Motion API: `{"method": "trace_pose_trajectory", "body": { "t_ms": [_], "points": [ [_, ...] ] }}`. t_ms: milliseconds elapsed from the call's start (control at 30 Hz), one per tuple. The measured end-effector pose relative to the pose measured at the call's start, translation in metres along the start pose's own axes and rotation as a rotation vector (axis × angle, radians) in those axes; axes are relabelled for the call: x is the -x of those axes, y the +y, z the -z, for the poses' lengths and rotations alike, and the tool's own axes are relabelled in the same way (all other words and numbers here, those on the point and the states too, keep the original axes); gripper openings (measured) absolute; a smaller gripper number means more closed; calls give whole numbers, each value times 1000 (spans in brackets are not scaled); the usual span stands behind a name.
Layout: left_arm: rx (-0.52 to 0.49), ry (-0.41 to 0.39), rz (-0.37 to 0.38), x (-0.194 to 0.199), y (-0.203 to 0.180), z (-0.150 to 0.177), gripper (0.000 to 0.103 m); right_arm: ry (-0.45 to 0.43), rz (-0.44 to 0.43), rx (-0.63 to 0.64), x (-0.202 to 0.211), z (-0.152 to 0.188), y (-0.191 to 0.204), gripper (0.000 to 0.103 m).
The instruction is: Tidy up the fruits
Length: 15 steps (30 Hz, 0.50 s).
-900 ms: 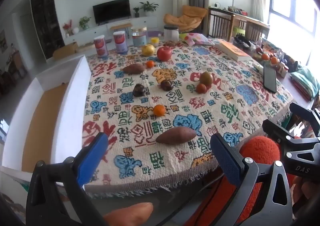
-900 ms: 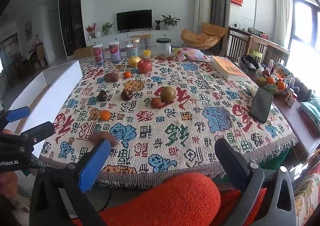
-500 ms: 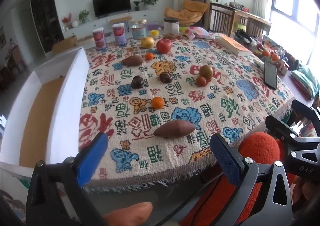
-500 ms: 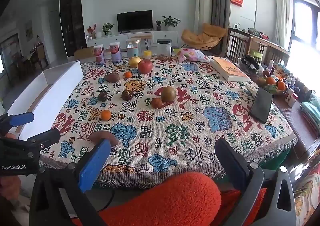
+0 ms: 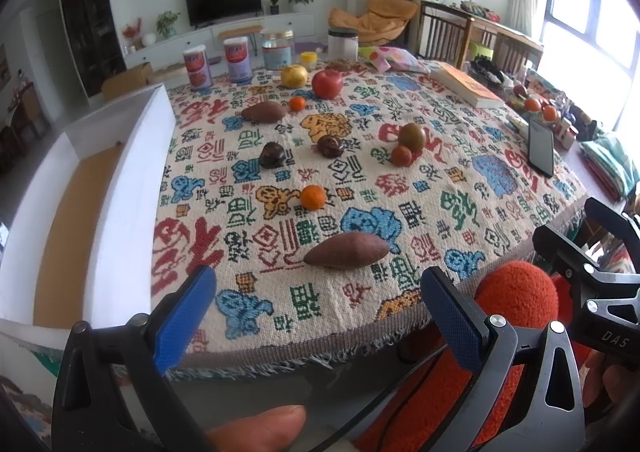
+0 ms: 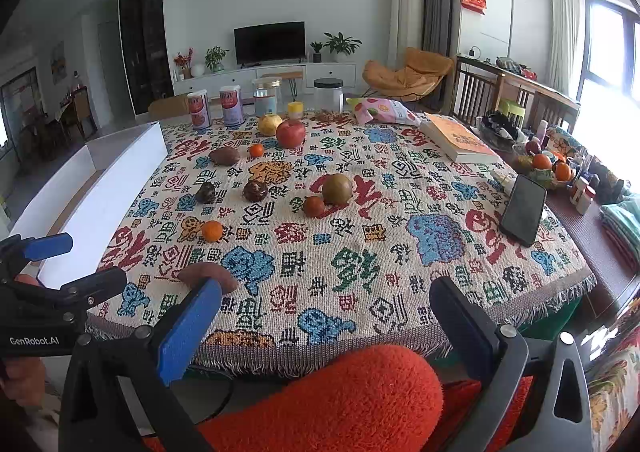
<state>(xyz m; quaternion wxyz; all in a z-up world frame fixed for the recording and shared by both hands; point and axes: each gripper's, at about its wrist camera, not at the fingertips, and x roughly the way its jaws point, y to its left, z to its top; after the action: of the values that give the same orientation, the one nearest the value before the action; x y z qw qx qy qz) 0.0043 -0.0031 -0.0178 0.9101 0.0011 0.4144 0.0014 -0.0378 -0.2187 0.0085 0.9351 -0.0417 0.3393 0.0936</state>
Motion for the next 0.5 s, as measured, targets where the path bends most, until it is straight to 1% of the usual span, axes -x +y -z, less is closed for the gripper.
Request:
{"method": "trace_pose_trajectory", "body": {
  "t_ms": [500],
  "points": [
    [-6, 8, 3, -1, -1, -3, 102, 14, -5, -1, -7, 1, 1, 103]
  ]
}}
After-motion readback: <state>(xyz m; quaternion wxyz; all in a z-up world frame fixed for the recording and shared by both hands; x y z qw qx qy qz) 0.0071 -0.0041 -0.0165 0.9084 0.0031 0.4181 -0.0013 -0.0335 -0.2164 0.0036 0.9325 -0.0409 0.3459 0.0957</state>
